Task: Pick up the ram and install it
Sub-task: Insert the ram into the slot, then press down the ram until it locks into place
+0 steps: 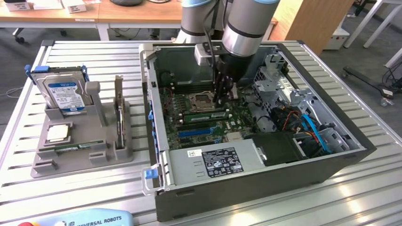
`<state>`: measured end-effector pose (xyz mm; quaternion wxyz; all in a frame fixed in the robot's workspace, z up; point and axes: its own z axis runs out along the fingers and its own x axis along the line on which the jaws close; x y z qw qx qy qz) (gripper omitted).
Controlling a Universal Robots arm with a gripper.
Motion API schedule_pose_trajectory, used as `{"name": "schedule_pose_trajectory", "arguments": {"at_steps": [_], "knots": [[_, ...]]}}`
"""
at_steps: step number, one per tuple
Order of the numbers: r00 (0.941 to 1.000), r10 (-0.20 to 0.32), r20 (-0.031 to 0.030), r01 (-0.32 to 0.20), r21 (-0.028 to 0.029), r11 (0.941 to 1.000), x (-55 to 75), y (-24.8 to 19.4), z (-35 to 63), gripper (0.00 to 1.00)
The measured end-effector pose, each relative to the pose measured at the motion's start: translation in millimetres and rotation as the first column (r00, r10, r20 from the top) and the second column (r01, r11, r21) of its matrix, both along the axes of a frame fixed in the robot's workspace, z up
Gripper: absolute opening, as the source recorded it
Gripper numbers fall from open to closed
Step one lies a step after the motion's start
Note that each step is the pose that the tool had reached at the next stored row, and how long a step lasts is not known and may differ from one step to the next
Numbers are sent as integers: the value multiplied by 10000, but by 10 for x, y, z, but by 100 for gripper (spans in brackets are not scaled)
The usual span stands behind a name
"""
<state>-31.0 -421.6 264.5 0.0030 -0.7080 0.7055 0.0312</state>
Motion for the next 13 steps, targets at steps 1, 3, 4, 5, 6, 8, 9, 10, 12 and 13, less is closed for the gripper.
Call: {"name": "schedule_pose_trajectory", "arguments": {"at_steps": [1, 3, 4, 5, 6, 8, 9, 10, 12, 13], "knots": [[10000, 0, -1, 0, -1, 10000, 0, 0, 13, 25], [10000, 0, 0, 0, 0, 10000, 0, 0, 27, 25], [10000, 0, 1, 0, 3, 10000, 0, 0, 29, 25], [10000, 0, 0, 0, 1, 10000, 0, 0, 32, 25], [10000, 0, 0, 0, 2, 10000, 0, 0, 32, 25], [10000, 1, 0, -1, 0, 10000, 0, 0, 33, 25], [10000, 0, 0, 0, 0, 10000, 0, 0, 33, 25], [10000, 1, -1, -1, 0, 10000, 0, 0, 33, 25], [10000, 0, 0, 0, 0, 10000, 0, 0, 33, 25], [10000, 1, 0, -1, 0, 10000, 0, 0, 33, 25]]}}
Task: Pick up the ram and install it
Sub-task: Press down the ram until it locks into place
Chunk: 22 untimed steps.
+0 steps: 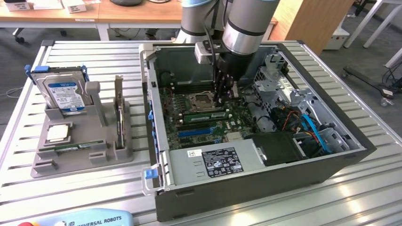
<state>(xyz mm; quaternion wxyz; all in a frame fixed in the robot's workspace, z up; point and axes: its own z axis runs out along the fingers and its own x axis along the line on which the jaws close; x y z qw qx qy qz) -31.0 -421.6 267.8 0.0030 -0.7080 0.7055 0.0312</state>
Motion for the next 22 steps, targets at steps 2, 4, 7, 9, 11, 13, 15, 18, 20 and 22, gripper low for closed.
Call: {"name": "schedule_pose_trajectory", "arguments": {"at_steps": [2, 4, 7, 9, 11, 13, 15, 18, 20, 22], "knots": [[10000, -1, 0, 1, 0, 10000, 0, 0, 0, 25], [10000, 0, 0, 0, 0, 10000, 0, 0, 0, 25], [10000, 0, 0, 0, 0, 10000, 0, 0, 0, 24], [10000, 0, 0, 0, 0, 10000, 0, 0, 0, 11], [10000, -1, 0, 1, 0, 10000, 0, 0, 0, 10], [10000, 0, 0, 0, 0, 10000, 0, 0, 0, 10], [10000, 0, 0, 0, 0, 10000, 0, 0, 0, 10], [10000, 2, -1, -2, -1, 10000, 6, 0, -1, 10], [10000, -1, 0, 1, -1, 10000, 33, 0, -3, 10], [10000, 0, 0, 0, 0, 10000, 83, 0, -3, 10]]}}
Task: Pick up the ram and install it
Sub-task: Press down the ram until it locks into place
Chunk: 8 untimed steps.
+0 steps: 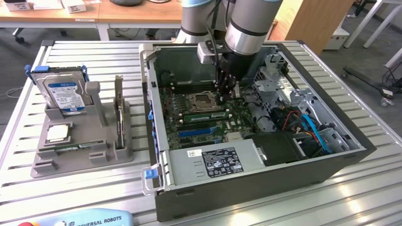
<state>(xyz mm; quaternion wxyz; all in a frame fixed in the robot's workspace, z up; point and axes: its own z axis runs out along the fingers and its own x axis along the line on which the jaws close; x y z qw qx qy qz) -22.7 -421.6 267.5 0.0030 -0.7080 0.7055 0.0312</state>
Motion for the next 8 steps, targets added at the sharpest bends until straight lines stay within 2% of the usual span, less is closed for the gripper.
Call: {"name": "schedule_pose_trajectory", "arguments": {"at_steps": [8], "knots": [[10000, 0, 0, 0, 0, 10000, 216, 0, -2, 10]]}}
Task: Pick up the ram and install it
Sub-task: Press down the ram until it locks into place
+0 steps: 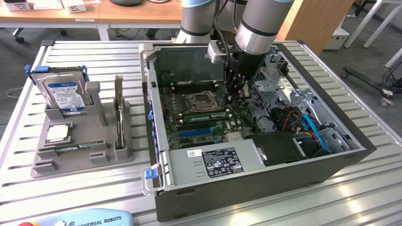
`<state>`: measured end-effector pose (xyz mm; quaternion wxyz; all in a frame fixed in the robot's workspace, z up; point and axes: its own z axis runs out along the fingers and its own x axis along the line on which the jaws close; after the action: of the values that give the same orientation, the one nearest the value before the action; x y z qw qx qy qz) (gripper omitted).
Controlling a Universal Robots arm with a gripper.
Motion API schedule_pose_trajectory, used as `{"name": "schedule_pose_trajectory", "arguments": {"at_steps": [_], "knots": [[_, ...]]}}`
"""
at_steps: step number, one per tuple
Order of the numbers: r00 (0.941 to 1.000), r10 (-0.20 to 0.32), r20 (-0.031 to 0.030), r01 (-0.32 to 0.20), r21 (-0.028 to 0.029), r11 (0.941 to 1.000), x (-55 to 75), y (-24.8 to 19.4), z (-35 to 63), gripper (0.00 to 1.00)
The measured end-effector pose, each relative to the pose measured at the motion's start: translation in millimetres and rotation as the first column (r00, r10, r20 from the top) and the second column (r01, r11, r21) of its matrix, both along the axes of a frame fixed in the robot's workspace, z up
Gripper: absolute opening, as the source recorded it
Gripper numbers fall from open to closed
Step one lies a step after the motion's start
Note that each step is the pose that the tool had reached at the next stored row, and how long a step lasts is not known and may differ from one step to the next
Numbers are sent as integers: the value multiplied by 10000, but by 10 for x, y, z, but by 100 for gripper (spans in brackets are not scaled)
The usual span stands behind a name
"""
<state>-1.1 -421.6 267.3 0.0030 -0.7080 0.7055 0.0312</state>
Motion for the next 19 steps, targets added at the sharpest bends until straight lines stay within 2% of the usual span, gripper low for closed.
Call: {"name": "schedule_pose_trajectory", "arguments": {"at_steps": [4, 8, 19], "knots": [[10000, 1, 0, -1, 0, 10000, 68, 0, -1, 10], [10000, 0, 0, 0, 0, 10000, 68, 0, -2, 10], [10000, 0, 0, 0, -1, 10000, 69, 0, -86, 10]]}}
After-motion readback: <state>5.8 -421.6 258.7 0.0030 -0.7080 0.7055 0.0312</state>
